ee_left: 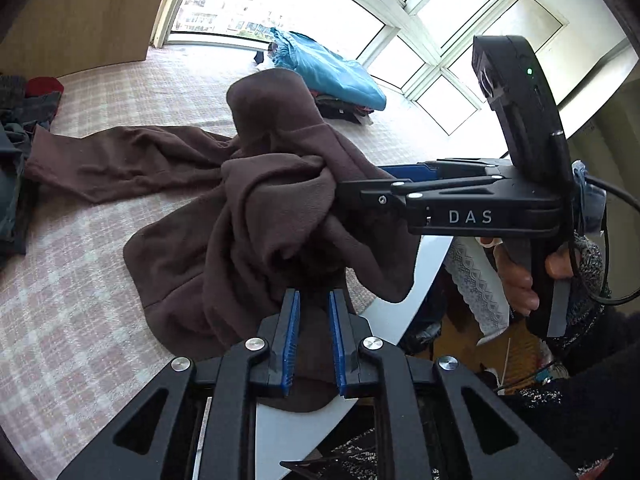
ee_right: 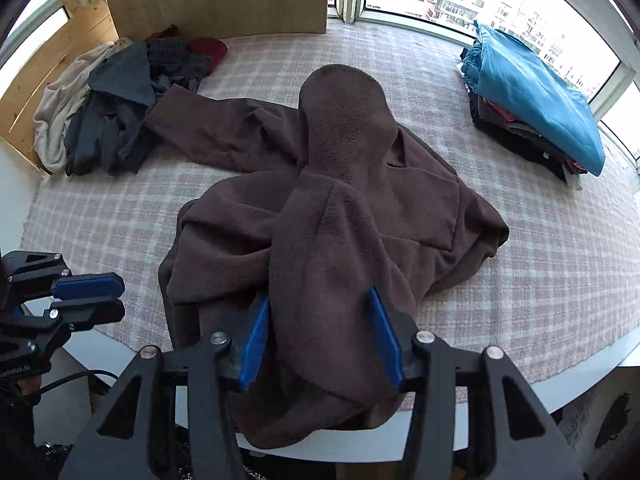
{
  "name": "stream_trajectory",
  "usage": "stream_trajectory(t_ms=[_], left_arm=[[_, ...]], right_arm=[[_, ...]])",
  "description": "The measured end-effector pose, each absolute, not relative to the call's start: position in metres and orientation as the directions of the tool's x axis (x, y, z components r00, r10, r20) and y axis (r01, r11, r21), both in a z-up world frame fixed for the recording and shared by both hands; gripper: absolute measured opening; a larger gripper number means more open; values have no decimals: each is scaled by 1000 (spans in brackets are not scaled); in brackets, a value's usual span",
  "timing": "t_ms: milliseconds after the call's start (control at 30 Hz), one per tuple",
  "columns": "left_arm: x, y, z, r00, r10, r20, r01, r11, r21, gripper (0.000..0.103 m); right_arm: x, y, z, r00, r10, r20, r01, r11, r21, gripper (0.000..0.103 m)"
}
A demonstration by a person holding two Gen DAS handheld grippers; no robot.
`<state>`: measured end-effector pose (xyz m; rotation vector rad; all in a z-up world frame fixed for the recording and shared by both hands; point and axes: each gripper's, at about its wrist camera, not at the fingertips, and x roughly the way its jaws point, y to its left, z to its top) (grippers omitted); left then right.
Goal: Fold clothes
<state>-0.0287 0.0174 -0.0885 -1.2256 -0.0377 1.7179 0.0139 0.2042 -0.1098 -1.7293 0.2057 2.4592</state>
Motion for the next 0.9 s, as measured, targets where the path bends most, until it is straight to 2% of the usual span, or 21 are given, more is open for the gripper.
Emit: stream_trajectory(t_ms=[33,100,233,333,400,467,500,700,767,900], left_arm=[[-34,10,-89,-19,709,-705,-681,-525,-510,13],[-47,-6,-90,-48,700,-713,-680,-546,-490,13],[-72,-7,-77,-84,682,-726,-720,-545,-429,13],[-84,14,-65,-92,666,-741,-773,-516,-368,13],[-88,36,-61,-79,652,-754,-814,-479,-328,19],[-89,66,-55,-73,631,-773,-857,-435,-274,33],[-90,83,-52,-63,622,-781,-883,-399,-246,35],[-89,198,-53,7,532,-847,-989,-124,-86,39],[-86,227,-55,-10,492,-870,-999,-49,-16,47],[-66,271,-62,29,421,-907,-995,99,14,50]], right_arm=[[23,217,-105,-345,-1,-939,-205,-976,76,11],[45,243,-91,-375,-29,-927,-254,-958,133,10],[102,300,-77,-390,75,-918,-408,-907,100,9],[145,354,-93,-309,185,-933,-565,-825,23,7],[167,384,-110,-291,173,-941,-630,-775,52,7],[185,407,-126,-295,143,-945,-675,-731,100,7],[189,413,-134,-297,132,-946,-684,-721,115,7],[193,443,-165,-324,77,-943,-695,-695,182,7],[197,459,-171,-344,55,-937,-717,-660,224,7],[202,491,-184,-407,-33,-913,-747,-563,353,7]])
